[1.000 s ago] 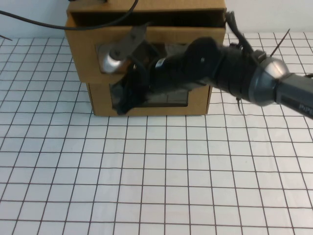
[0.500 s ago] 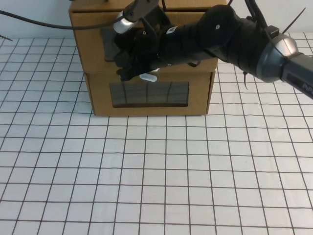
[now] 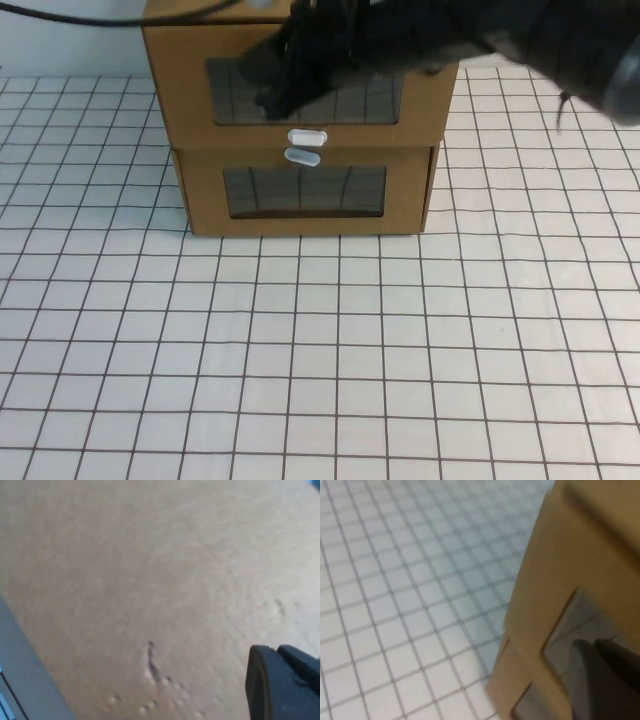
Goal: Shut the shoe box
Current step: Close the shoe box with your right arm
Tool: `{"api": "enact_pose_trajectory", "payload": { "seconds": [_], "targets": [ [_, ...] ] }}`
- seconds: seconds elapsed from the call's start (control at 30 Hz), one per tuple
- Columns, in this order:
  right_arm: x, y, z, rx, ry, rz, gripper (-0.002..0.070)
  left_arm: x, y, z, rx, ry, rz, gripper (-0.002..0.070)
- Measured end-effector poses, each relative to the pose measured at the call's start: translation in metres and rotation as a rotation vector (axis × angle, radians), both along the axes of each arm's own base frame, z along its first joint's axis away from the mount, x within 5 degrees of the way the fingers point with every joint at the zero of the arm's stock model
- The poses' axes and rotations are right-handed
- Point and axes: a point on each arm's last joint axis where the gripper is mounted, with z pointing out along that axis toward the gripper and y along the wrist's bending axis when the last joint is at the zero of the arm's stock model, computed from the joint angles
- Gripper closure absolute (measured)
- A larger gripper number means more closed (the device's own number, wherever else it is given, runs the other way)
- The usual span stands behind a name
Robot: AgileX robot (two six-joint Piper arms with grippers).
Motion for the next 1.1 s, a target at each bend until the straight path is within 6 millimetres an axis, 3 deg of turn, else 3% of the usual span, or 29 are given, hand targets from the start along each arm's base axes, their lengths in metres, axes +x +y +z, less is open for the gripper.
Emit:
{"api": "enact_pose_trajectory", "payload": {
  "seconds": [0.2, 0.33, 0.5, 0.67, 0.83, 1.1],
  "targets": [
    [-0.024, -0.019, 0.054, 0.057, -0.129, -0.021, 0.0689, -0.011, 0.001, 0.015, 0.001, -0.033, -0.003, 0.0680],
    [-0.029, -0.027, 0.064, 0.022, -0.162, -0.055, 0.0689, -0.012, 0.001, 0.015, 0.001, -0.031, -0.004, 0.0680],
    [-0.020, -0.037, 0.052, -0.101, -0.141, -0.135, 0.0689, -0.012, 0.001, 0.015, -0.001, -0.028, -0.002, 0.0680],
    [-0.001, -0.044, 0.033, -0.108, -0.073, -0.182, 0.0689, -0.012, 0.001, 0.015, -0.003, -0.026, 0.000, 0.0680],
    [0.012, -0.037, 0.010, -0.114, -0.014, -0.183, 0.0689, -0.011, 0.001, 0.015, -0.003, -0.025, 0.002, 0.0680],
    [0.020, -0.033, 0.005, -0.066, -0.035, -0.213, 0.0689, -0.005, 0.004, -0.005, 0.043, 0.034, 0.021, 0.0680]
  ]
}}
